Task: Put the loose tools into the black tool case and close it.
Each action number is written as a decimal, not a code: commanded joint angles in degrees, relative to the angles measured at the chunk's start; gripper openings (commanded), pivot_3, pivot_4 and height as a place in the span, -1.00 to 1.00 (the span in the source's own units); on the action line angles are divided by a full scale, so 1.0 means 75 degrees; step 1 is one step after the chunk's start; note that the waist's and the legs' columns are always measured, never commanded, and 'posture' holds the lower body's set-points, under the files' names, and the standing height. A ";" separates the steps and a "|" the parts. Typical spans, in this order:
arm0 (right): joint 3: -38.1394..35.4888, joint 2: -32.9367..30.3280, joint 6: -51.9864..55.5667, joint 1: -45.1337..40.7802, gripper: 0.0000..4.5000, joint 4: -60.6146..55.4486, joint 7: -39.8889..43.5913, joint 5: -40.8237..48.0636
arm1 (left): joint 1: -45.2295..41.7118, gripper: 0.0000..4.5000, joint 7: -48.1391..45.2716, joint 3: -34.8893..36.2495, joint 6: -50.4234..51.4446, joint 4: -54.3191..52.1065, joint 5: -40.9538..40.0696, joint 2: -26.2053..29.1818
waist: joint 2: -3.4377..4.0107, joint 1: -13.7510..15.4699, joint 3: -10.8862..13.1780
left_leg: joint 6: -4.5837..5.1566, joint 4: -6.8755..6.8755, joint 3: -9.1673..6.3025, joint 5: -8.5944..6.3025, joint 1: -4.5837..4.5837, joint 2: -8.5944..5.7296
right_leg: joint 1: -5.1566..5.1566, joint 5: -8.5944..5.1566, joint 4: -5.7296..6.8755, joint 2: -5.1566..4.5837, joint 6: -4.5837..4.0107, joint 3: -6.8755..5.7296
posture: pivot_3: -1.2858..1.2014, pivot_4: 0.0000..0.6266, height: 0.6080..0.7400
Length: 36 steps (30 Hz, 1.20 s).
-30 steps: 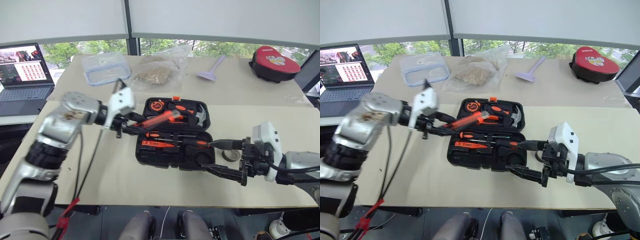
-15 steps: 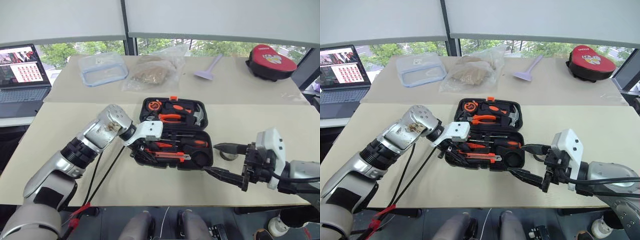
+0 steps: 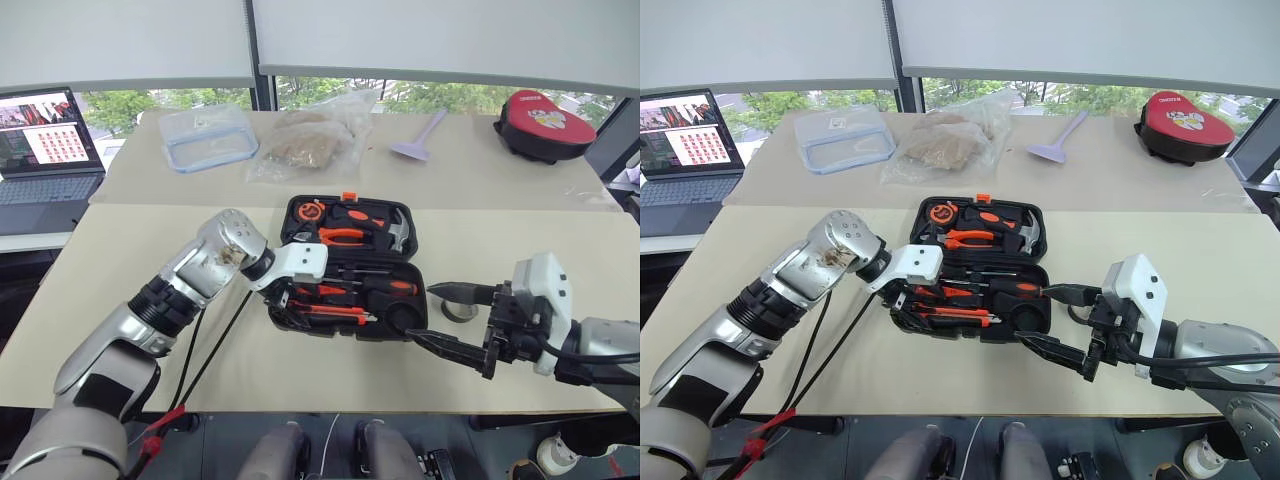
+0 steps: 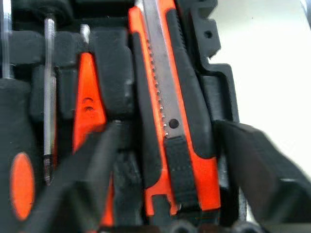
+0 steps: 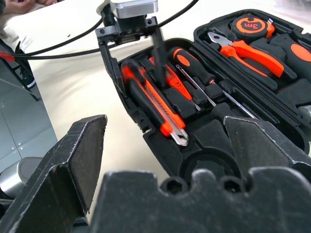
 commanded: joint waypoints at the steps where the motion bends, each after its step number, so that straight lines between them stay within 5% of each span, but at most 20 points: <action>1: -0.0111 -0.0023 -0.0204 -0.0067 1.00 -0.0033 0.0046 -0.0054 | -0.0125 0.97 -0.0152 0.0510 0.0323 -0.0431 -0.0373 0.0133 | 0.0000 0.0001 0.0000 | 0.0000 0.0000 0.0000 0.0000 -0.0002 0.0001 | -0.0002 0.0000 0.0000 0.0001 0.0000 -0.0001 | 0.03 -0.52 0.72; 3: -0.0094 -0.0009 -0.0214 -0.0066 1.00 -0.0022 0.0064 -0.0079 | -0.0096 0.97 -0.0196 0.0644 0.0414 -0.0574 -0.0531 0.0187 | -0.0001 0.0001 0.0000 | 0.0000 0.0001 0.0000 0.0000 -0.0002 0.0000 | -0.0001 0.0000 0.0000 0.0000 0.0000 0.0000 | 0.03 -0.52 0.72; 6: -0.0048 0.0014 -0.0249 -0.0045 1.00 -0.0010 0.0108 -0.0136 | 0.0079 0.61 -0.0276 0.0739 0.0384 -0.0762 -0.0673 0.0302 | 0.0000 0.0009 0.0000 | 0.0000 0.0003 -0.0001 0.0000 -0.0001 0.0000 | 0.0001 0.0000 0.0000 0.0000 0.0000 -0.0002 | 0.03 -0.52 0.72; 14: -0.0029 -0.0069 -0.0284 -0.0165 1.00 0.0130 0.0264 -0.0177 | 0.0345 -0.78 -0.0263 0.0522 -0.0438 -0.0675 -0.0284 0.0517 | 0.0000 0.0028 0.0000 | 0.0000 0.0005 -0.0001 0.0000 -0.0001 -0.0001 | 0.0002 0.0000 0.0000 -0.0001 0.0000 -0.0001 | 0.03 -0.52 0.72; 16: -0.0019 -0.0064 -0.0276 -0.0179 1.00 0.0131 0.0269 -0.0184 | 0.0369 -0.97 -0.0269 0.0520 -0.0536 -0.0640 -0.0240 0.0519 | 0.0000 0.0029 0.0000 | 0.0000 0.0005 -0.0001 0.0000 0.0000 -0.0002 | 0.0005 0.0000 -0.0001 -0.0002 0.0000 -0.0001 | 0.03 -0.52 0.72; 29: 0.0085 -0.0012 -0.0245 -0.0139 1.00 0.0143 0.0207 -0.0288 | 0.1087 -0.97 -0.0120 -0.0287 -0.2017 -0.0180 0.0974 0.0539 | 0.0013 0.0034 -0.0009 | 0.0001 0.0001 -0.0002 -0.0001 0.0019 0.0001 | 0.0021 0.0000 -0.0003 -0.0002 0.0000 0.0000 | 0.03 -0.52 0.72; 36: -0.0196 -0.0019 -0.0240 0.0134 1.00 0.0078 0.0213 -0.0253 | 0.0733 -0.97 -0.0142 0.0371 -0.1360 -0.0057 0.0427 0.0060 | 0.0051 0.0124 -0.0038 | 0.0020 0.0006 -0.0002 -0.0011 0.0043 -0.0002 | 0.0052 -0.0002 -0.0007 -0.0006 0.0005 -0.0003 | 0.03 -0.52 0.72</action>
